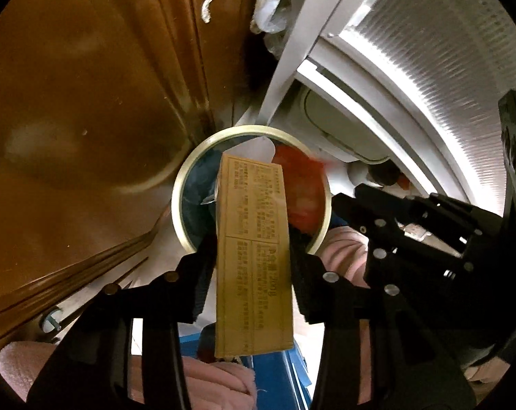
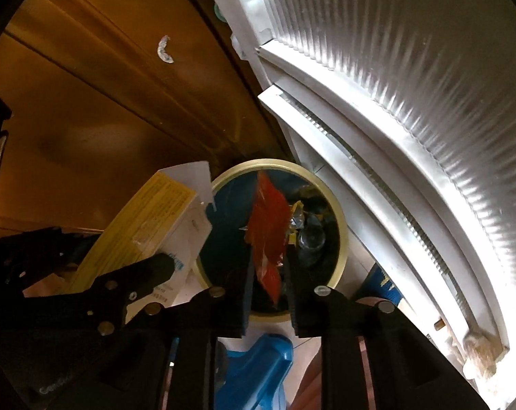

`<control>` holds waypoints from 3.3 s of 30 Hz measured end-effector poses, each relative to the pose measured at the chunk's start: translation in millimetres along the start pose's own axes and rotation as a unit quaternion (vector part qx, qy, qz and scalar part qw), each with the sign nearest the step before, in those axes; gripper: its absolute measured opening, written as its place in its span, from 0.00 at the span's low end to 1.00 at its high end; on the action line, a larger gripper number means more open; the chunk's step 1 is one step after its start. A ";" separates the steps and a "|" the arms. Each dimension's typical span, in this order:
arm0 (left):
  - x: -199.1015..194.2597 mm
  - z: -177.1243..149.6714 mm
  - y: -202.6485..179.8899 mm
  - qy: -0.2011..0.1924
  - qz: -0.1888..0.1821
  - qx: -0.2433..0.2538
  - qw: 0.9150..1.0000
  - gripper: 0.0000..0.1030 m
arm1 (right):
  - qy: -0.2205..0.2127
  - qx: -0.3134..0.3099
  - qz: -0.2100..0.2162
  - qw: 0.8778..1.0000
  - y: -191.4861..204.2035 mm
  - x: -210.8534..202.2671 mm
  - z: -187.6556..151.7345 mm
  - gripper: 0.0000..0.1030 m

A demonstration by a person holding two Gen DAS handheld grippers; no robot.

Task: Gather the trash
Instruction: 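Open both tools to drop the box and wrapper into the bin, then raise both tools back toward the foil and plastic bag on the counter, then grasp the crumpled foil with the left tool while the right tool grasps the clear plastic bag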

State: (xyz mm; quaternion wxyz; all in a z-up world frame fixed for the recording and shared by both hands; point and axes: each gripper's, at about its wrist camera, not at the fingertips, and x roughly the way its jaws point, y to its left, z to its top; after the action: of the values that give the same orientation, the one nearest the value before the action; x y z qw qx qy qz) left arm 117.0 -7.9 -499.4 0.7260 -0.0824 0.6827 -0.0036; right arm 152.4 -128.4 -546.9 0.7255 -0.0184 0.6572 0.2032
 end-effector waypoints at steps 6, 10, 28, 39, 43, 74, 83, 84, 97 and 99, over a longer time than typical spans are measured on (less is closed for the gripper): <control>6.8 2.9 9.1 0.000 0.006 0.000 1.000 0.56 | -0.006 0.011 -0.002 1.000 -7.7 -11.9 0.0 0.31; 8.7 3.0 15.0 0.004 0.003 -0.005 1.000 0.67 | -0.008 0.013 -0.004 1.000 -8.8 -17.8 1.8 0.31; -58.1 -19.8 -4.3 -0.018 -0.005 0.037 0.999 0.67 | -0.039 0.021 0.001 0.999 13.4 -92.5 -14.7 0.31; -165.8 -46.7 -27.0 -0.113 -0.017 0.097 0.989 0.67 | -0.094 0.017 -0.005 0.995 32.3 -179.7 -44.8 0.32; -205.0 -55.8 -32.1 -0.158 -0.013 0.125 0.979 0.67 | -0.117 0.023 -0.008 0.993 44.1 -210.0 -58.6 0.33; -428.9 3.5 -67.6 -0.338 -0.059 0.179 0.922 0.67 | -0.293 0.000 -0.039 0.955 74.8 -459.1 -20.4 0.39; -450.4 116.3 -104.3 -0.348 -0.075 0.157 0.921 0.67 | -0.327 0.036 -0.060 0.942 5.6 -514.3 75.9 0.52; -448.6 130.6 -109.1 -0.346 -0.078 0.154 0.922 0.67 | -0.330 0.037 -0.061 0.941 -2.5 -518.9 89.0 0.52; -410.5 247.3 -154.3 -0.324 -0.051 0.156 0.932 0.67 | -0.283 0.049 -0.097 0.953 -65.7 -459.5 213.6 0.53; -402.6 261.3 -158.3 -0.313 -0.053 0.156 0.935 0.67 | -0.275 0.059 -0.086 0.956 -75.4 -448.1 223.4 0.53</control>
State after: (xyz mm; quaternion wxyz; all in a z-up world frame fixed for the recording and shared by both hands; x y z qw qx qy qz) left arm 365.9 -86.6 -66.6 0.9056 -0.0011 0.4063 -0.1219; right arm 363.9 -253.1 -104.1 0.8926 0.0249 0.4393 0.0983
